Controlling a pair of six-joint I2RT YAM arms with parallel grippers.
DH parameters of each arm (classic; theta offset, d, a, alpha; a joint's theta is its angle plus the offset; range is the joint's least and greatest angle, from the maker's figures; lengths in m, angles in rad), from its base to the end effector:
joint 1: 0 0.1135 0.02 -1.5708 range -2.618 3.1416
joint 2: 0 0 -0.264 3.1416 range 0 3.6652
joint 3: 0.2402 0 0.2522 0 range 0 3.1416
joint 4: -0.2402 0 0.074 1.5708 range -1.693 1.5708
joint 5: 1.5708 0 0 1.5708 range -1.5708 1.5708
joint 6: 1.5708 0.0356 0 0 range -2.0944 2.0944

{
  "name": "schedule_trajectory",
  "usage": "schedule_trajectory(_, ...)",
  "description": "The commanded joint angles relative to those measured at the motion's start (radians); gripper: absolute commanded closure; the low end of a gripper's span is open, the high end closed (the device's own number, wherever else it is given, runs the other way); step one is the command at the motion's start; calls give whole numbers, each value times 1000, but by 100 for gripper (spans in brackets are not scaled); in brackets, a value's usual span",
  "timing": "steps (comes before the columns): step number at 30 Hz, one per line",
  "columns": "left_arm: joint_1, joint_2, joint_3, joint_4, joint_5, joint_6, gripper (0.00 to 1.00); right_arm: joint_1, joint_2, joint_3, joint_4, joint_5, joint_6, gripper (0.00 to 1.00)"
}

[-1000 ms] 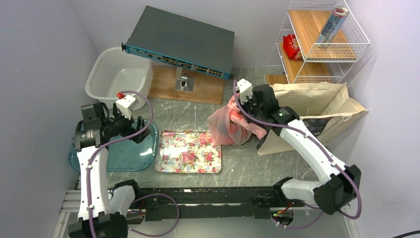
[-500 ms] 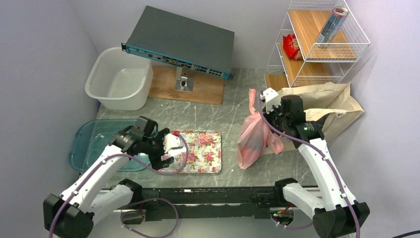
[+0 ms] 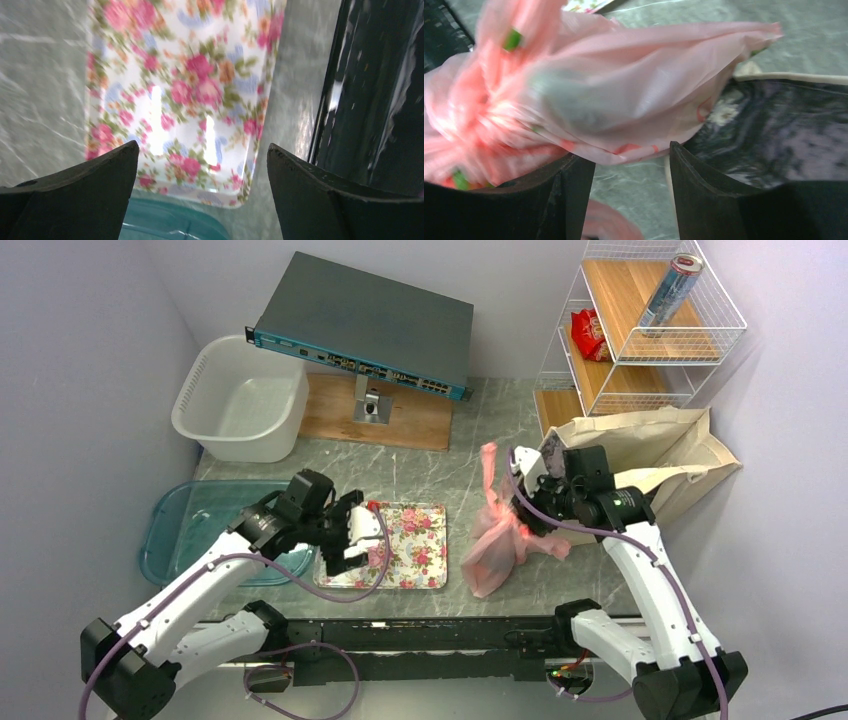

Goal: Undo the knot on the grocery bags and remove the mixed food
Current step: Place the takeout bag at the center of the board.

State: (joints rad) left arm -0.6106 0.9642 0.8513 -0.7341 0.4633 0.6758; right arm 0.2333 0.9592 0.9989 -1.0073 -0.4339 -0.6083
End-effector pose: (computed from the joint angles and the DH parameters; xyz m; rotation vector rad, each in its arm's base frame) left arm 0.1463 -0.1218 0.2831 1.5815 1.7592 -0.5264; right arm 0.1630 0.0541 0.3118 -1.1527 2.1649 0.3880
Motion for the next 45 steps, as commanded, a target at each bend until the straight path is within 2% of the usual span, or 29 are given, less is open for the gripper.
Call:
schedule_trajectory(1, -8, 102, 196, 172, 130, -158, 1, 14, 21, 67, -134, -134, -86, 40)
schedule_trajectory(6, -41, 265, 372, 238, 181, -221, 1, 12, -64, 136, -36, -112, 24, 39)
schedule_trajectory(10, -122, 402, 510, 284, 222, -253, 1, 12, -85, 183, 13, -111, 117, 39)
schedule_trajectory(15, -270, 519, 555, 225, 242, -148, 25, 10, -80, 145, 30, -132, 108, 40)
schedule_trajectory(19, -378, 587, 481, 204, 206, -96, 33, 11, -70, 59, 99, -193, 111, 40)
schedule_trajectory(21, -430, 632, 463, 176, 170, -73, 46, 12, -53, 36, 117, -213, 110, 40)
schedule_trajectory(24, -475, 623, 391, 225, 166, -69, 58, 12, -24, 22, 106, -236, 84, 40)
schedule_trajectory(27, -477, 593, 330, 274, 157, -76, 64, 12, -33, -18, 120, -237, 64, 41)
schedule_trajectory(29, -470, 584, 320, 277, 145, -81, 61, 13, -41, -39, 126, -260, 46, 41)
schedule_trajectory(32, -413, 548, 327, 267, 219, -136, 39, 24, -46, -62, 142, -278, 44, 41)
schedule_trajectory(34, -369, 484, 334, 224, 257, -157, 30, 33, -49, -51, 130, -258, 19, 41)
schedule_trajectory(38, -295, 319, 321, 126, 216, -143, 16, 33, -54, 17, 87, -232, -61, 41)
schedule_trajectory(40, -240, 273, 332, 60, 199, -163, 1, 36, -31, 58, 69, -269, -90, 39)
schedule_trajectory(42, -168, 206, 295, 38, 233, -173, 1, 60, -23, 83, 65, -299, -113, 29)
schedule_trajectory(44, -114, 97, 223, 79, 211, -168, 1, 118, -22, 94, 68, -289, -147, 10)
schedule_trajectory(45, -109, 31, 184, 107, 181, -162, 1, 147, -27, 93, 74, -277, -166, 4)
